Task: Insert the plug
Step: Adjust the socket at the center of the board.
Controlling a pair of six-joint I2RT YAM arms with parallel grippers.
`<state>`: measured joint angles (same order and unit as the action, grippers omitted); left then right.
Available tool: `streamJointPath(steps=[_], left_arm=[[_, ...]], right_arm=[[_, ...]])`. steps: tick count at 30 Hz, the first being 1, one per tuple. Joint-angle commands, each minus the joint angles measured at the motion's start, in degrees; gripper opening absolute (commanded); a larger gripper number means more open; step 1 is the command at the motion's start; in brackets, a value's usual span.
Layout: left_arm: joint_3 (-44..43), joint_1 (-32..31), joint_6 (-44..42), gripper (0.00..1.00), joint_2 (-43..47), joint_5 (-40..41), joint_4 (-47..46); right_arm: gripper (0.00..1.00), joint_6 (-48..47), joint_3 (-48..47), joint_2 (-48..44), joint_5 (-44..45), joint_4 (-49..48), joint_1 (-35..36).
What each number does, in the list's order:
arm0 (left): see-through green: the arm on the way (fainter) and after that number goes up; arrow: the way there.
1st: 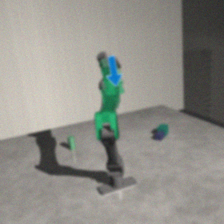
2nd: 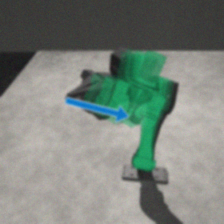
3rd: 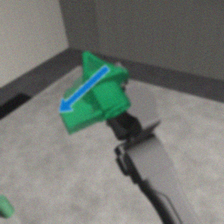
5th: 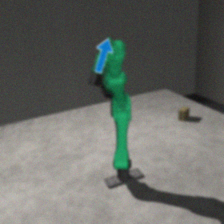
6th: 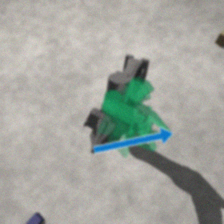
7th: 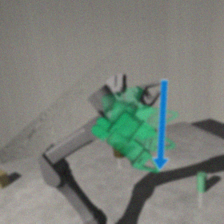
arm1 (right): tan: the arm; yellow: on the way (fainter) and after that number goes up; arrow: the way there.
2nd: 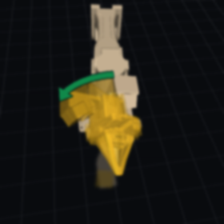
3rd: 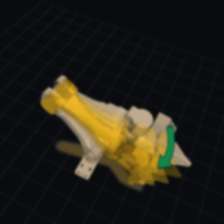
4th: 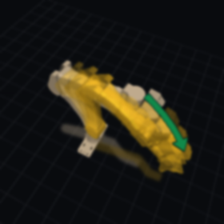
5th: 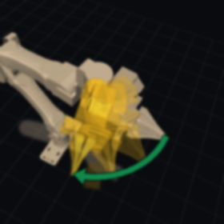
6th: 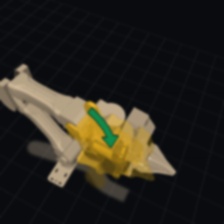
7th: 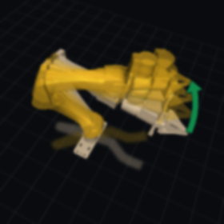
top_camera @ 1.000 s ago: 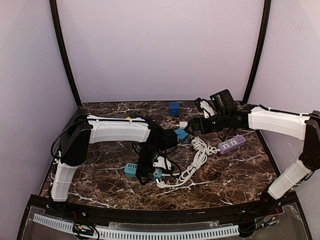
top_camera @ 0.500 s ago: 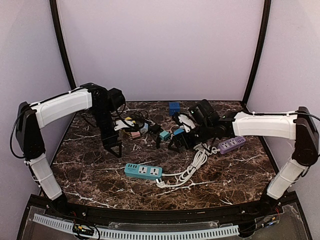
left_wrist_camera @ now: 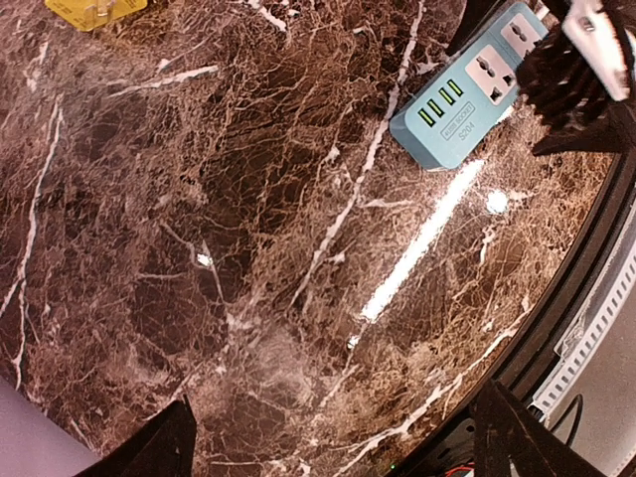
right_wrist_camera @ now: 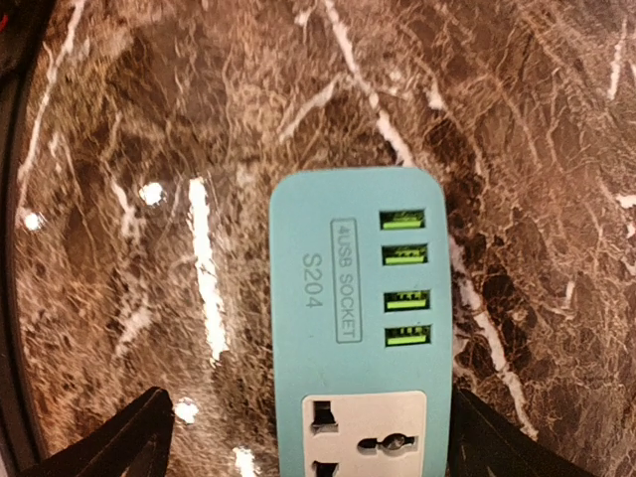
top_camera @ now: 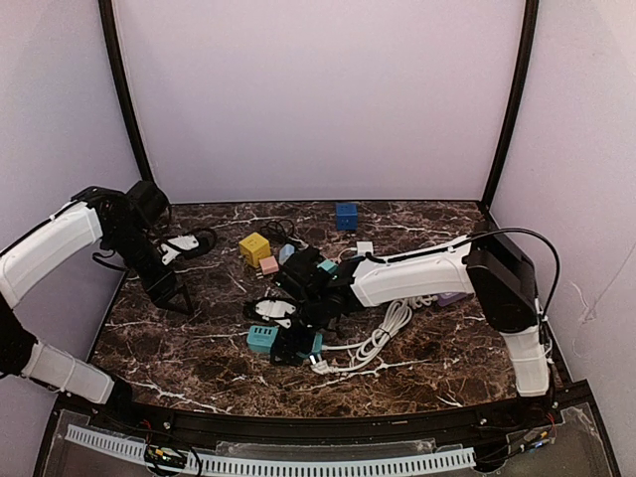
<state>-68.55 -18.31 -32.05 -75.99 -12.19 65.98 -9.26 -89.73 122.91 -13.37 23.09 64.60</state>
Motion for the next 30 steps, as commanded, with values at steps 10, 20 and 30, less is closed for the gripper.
streamJointPath(steps=[10, 20, 30], left_arm=[[7.38, 2.93, -1.79, 0.87, 11.09, -2.96, 0.73], [11.13, 6.7, -1.78, 0.87, 13.85, -3.6, -0.74], [-4.94, 6.79, 0.97, 0.86, -3.27, -4.02, 2.05]], right_arm=[[0.4, -12.97, 2.36, -0.43, 3.94, 3.52, 1.97], [0.52, -24.34, 8.54, -4.31, 3.99, 2.37, 2.52], [0.99, -14.32, 10.44, -17.5, 3.14, -0.39, 2.4]])
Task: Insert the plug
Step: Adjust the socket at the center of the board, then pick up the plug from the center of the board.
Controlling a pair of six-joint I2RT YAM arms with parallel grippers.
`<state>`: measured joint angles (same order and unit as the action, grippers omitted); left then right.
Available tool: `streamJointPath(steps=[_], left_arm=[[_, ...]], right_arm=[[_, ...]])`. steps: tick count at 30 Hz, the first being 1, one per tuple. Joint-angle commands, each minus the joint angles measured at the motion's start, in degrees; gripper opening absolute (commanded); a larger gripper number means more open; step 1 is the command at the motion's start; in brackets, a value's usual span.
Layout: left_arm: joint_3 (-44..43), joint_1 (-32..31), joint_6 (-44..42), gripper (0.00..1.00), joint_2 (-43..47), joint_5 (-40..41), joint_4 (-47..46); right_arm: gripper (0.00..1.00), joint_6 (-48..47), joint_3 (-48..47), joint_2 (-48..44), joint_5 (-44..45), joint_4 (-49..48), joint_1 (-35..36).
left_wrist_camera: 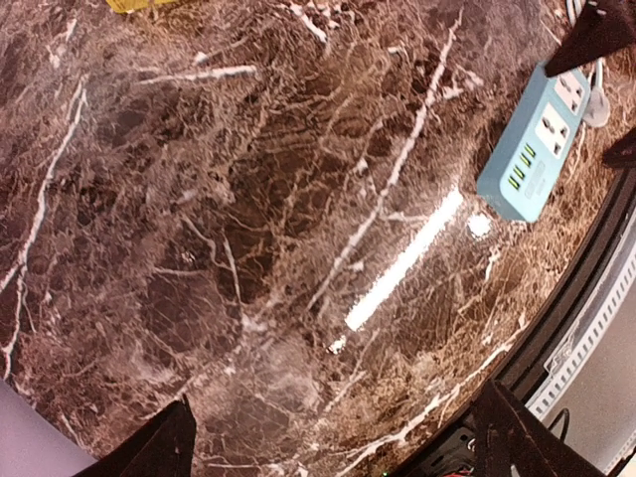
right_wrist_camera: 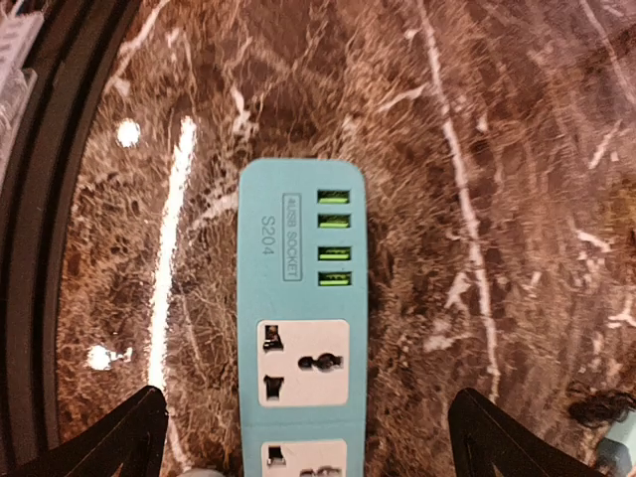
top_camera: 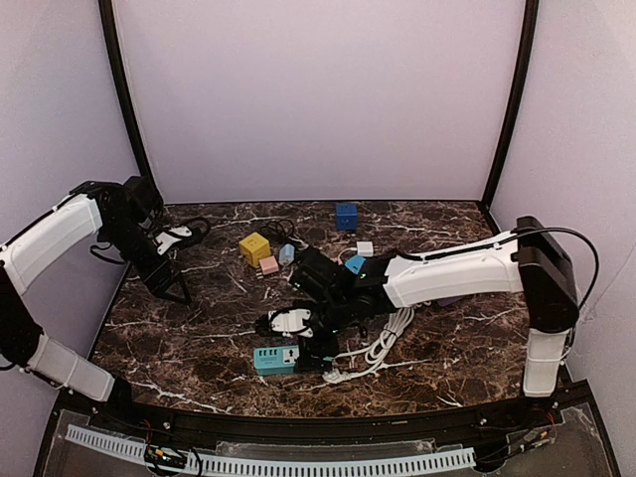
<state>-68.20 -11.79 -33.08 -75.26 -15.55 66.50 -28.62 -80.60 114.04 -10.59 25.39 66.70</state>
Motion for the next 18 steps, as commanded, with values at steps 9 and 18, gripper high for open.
streamJointPath(steps=[9, 18], left_arm=[[-13.6, 0.1, 3.71, 0.96, -12.82, -2.66, -9.47], [-25.9, -0.85, 14.13, 0.99, -31.35, -10.5, -27.15]], right_arm=[[0.99, 26.83, 6.39, -24.26, 13.23, -7.64, -6.74], [0.99, 44.07, 8.1, -24.39, 21.89, -7.65, -13.49]])
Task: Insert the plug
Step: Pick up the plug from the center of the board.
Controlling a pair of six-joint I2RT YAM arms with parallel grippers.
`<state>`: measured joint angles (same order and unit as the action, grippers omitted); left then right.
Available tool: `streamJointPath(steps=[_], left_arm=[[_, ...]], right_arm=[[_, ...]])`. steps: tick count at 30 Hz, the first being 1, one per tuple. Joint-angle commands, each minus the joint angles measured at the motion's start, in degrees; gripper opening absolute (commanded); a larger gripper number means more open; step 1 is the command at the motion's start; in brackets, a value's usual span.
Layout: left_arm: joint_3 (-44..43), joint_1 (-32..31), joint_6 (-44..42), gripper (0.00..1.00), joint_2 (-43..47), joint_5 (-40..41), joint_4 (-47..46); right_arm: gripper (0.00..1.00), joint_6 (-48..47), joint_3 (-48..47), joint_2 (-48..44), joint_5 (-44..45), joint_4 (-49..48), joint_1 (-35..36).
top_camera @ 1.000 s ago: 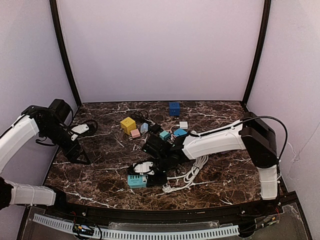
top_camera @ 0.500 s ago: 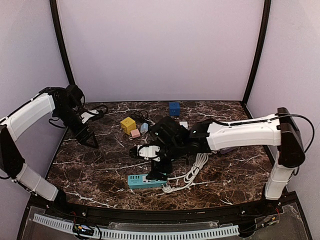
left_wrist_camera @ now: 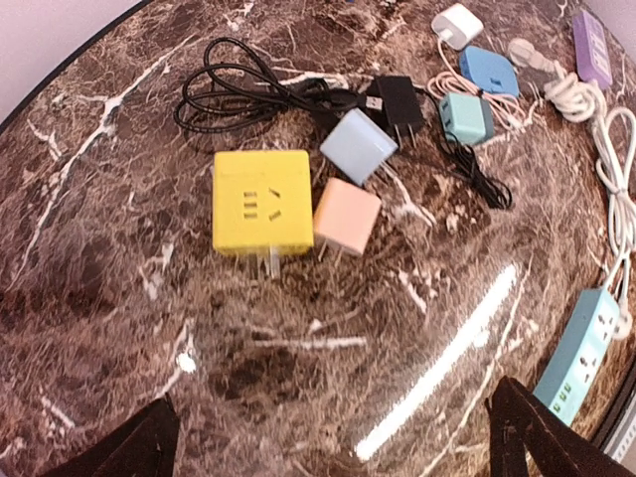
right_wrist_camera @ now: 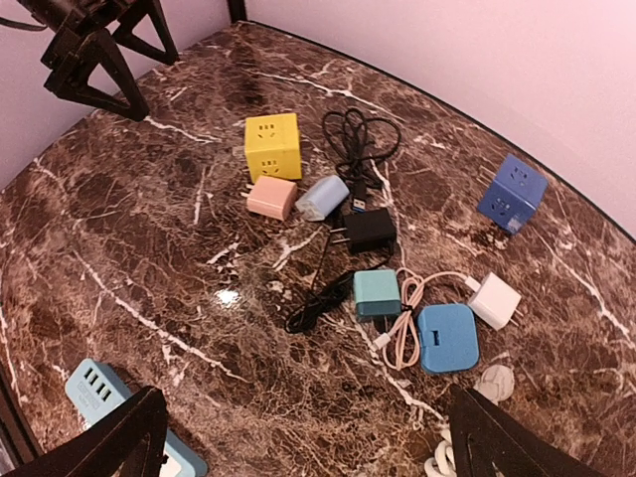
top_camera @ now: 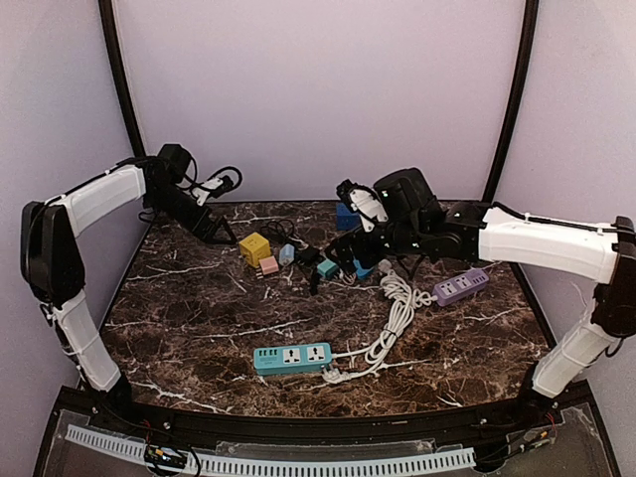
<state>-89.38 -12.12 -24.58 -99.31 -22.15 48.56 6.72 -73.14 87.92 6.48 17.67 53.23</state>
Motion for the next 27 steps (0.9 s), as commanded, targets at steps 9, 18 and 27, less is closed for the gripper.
streamJointPath(steps=[9, 18, 27], left_arm=[[-19.89, -2.53, 5.09, 0.99, -24.21, -2.04, -9.02], [-22.35, -3.07, 0.4, 0.89, -29.6, 0.89, -3.78], [-19.25, -5.28, -4.5, 0.71, -30.24, 8.53, -4.73]], right_arm=[[0.99, 8.97, -5.07, 7.92, 6.92, 5.84, -0.72], [0.99, 15.06, 0.47, 7.82, 10.26, 3.88, -0.67], [0.99, 16.66, 2.65, 9.84, 8.64, 3.31, -0.63]])
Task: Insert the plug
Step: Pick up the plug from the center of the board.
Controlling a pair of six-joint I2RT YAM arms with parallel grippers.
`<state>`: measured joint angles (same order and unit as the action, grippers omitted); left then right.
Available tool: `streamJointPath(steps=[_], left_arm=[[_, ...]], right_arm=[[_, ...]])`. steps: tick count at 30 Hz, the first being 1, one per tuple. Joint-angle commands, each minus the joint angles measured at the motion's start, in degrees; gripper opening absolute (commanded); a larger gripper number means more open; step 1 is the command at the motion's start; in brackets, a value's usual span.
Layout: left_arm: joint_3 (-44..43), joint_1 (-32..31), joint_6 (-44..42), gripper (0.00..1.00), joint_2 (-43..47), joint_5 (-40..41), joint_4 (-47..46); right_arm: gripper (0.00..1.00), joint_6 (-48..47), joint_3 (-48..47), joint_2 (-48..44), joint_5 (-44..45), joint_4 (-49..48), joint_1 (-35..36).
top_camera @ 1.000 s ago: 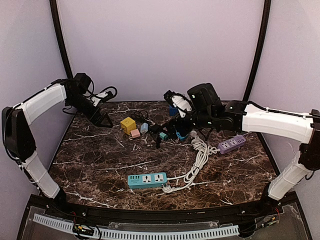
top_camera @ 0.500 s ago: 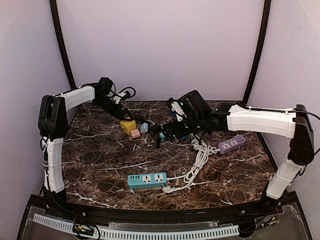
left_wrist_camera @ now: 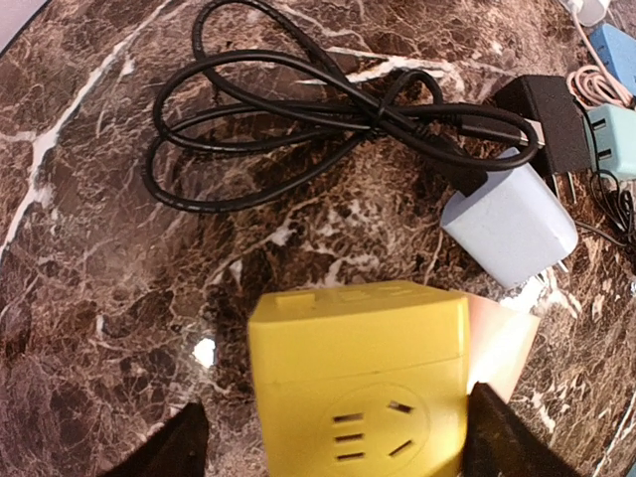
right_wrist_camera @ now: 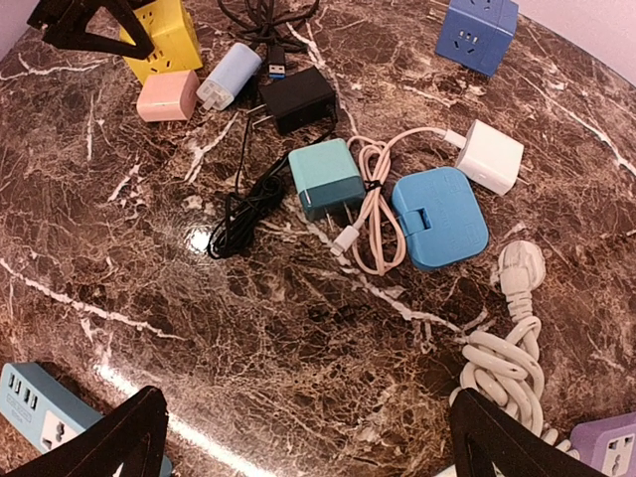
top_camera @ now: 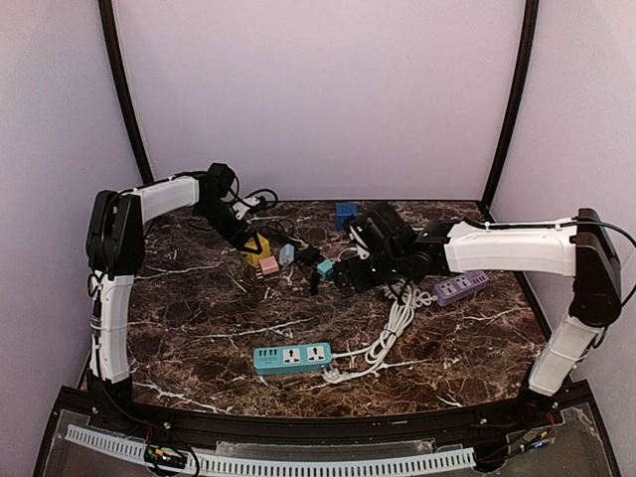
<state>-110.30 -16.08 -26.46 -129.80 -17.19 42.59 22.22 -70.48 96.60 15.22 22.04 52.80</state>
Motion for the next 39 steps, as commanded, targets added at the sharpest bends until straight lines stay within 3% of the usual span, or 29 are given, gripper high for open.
streamJointPath(steps=[1, 6, 8, 10, 11, 13, 20, 26, 36, 39], left_arm=[[1.82, -1.41, -2.7, 0.68, 0.25, 3.43, 1.12], [2.17, -1.68, -3.0, 0.62, 0.13, 3.46, 0.3], [2.41, -1.73, -3.56, 0.54, 0.15, 3.78, 0.74], [2.46, -1.68, -4.55, 0.36, 0.16, 4.05, 1.31], [2.42, -1.68, -4.78, 0.19, 0.27, 4.13, 1.72], [2.04, -1.74, -5.08, 0.03, 0.63, 4.1, 2.4], [-3.56, -2.11, -6.99, 0.01, 5.43, -0.52, 11.08], [-9.0, -4.25, -10.29, 0.01, 15.36, -12.19, 21.96], [-15.47, -8.82, -17.53, 0.01, 26.99, -31.62, 38.29], [-15.71, -10.34, -21.16, 0.01, 29.44, -32.37, 40.8]], right_arm=[[0.99, 0.86, -0.22, 1.46, -0.11, -1.08, -0.22], [0.99, -0.87, -2.31, 2.91, 0.13, -1.1, -0.17], [0.99, -1.48, -3.14, 3.23, 0.36, -1.06, -0.16], [0.99, -1.69, -3.58, 3.19, 0.56, -1.19, -0.15], [0.99, -1.67, -3.73, 3.0, 0.66, -1.28, -0.15], [0.99, -1.61, -3.75, 2.33, 0.55, -1.54, -0.15], [0.99, -10.08, -1.16, -4.93, -6.13, -8.99, -0.25], [0.99, -23.91, 1.1, -11.76, -24.88, -19.12, -0.24], [0.99, -37.28, -9.77, -5.7, -43.56, -21.36, -0.24], [0.99, -37.53, -11.49, -4.51, -44.93, -23.01, -0.26]])
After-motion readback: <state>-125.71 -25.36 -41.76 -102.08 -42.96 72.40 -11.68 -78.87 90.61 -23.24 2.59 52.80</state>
